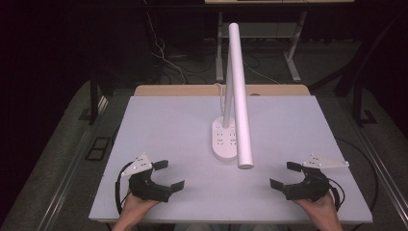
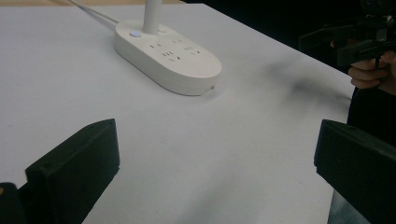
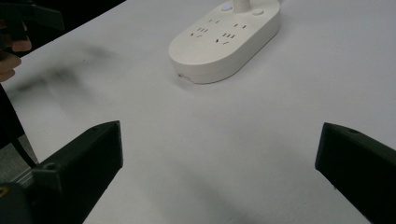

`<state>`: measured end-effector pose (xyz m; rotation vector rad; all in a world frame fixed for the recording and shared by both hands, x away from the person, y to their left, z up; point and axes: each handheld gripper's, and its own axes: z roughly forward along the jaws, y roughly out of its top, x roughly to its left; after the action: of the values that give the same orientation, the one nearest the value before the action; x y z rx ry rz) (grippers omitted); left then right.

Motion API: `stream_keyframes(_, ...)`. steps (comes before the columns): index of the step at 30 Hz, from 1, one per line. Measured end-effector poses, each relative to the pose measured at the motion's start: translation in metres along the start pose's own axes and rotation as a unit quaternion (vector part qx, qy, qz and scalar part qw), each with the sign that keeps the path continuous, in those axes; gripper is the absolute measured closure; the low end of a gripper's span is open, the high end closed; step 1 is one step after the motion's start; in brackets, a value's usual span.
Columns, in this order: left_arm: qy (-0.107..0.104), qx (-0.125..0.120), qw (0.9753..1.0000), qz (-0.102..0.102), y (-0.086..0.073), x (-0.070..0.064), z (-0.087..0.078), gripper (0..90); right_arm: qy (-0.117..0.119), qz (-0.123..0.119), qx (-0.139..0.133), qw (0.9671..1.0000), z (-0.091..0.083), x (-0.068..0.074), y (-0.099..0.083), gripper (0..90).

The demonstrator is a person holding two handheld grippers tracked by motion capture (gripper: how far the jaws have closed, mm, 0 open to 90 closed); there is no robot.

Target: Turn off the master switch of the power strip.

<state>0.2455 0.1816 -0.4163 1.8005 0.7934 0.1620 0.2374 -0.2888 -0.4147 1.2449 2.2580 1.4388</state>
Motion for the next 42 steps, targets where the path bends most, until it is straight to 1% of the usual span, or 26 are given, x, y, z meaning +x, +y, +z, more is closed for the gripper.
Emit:
stream_keyframes(3,-0.003,0.001,1.0000,0.001,0.000,0.000,0.000,0.0,0.002,0.006,0.002,1.0000,0.000,0.000,0.000,0.3)
stream_keyframes(8,-0.005,0.001,1.0000,0.001,0.000,0.000,0.000,0.0,0.003,0.003,0.005,1.0000,0.000,0.000,0.000,0.3)
stream_keyframes(12,-0.006,0.001,1.0000,0.000,0.000,0.001,0.000,0.0,0.003,0.007,0.009,0.9999,0.001,0.000,-0.001,0.3)
stream_keyframes(21,-0.008,0.001,1.0000,-0.003,0.000,0.001,0.000,0.0,0.000,0.005,0.015,0.9999,0.002,0.000,-0.002,0.3)
stream_keyframes(27,-0.012,0.012,0.9998,0.005,0.003,-0.001,0.001,0.0,0.001,0.002,0.020,0.9998,0.002,-0.001,-0.002,0.3)
stream_keyframes(28,-0.017,0.016,0.9997,0.005,0.004,-0.002,0.001,0.0,0.001,0.001,0.021,0.9998,0.002,-0.001,-0.002,0.3)
stream_keyframes(29,-0.017,0.016,0.9997,0.005,0.004,-0.002,0.001,0.0,0.001,0.001,0.022,0.9998,0.002,-0.001,-0.003,0.3)
stream_keyframes(30,-0.020,0.023,0.9995,0.010,0.006,-0.002,0.002,0.0,0.001,0.000,0.022,0.9998,0.002,-0.001,-0.003,0.3)
stream_keyframes(33,-0.024,0.027,0.9993,0.010,0.008,-0.002,0.003,0.0,0.001,0.000,0.021,0.9998,0.002,-0.001,-0.003,0.3)
stream_keyframes(42,-0.027,0.040,0.9986,0.020,0.019,-0.002,0.006,0.0,-0.002,0.001,0.023,0.9997,0.001,-0.002,-0.003,0.3)
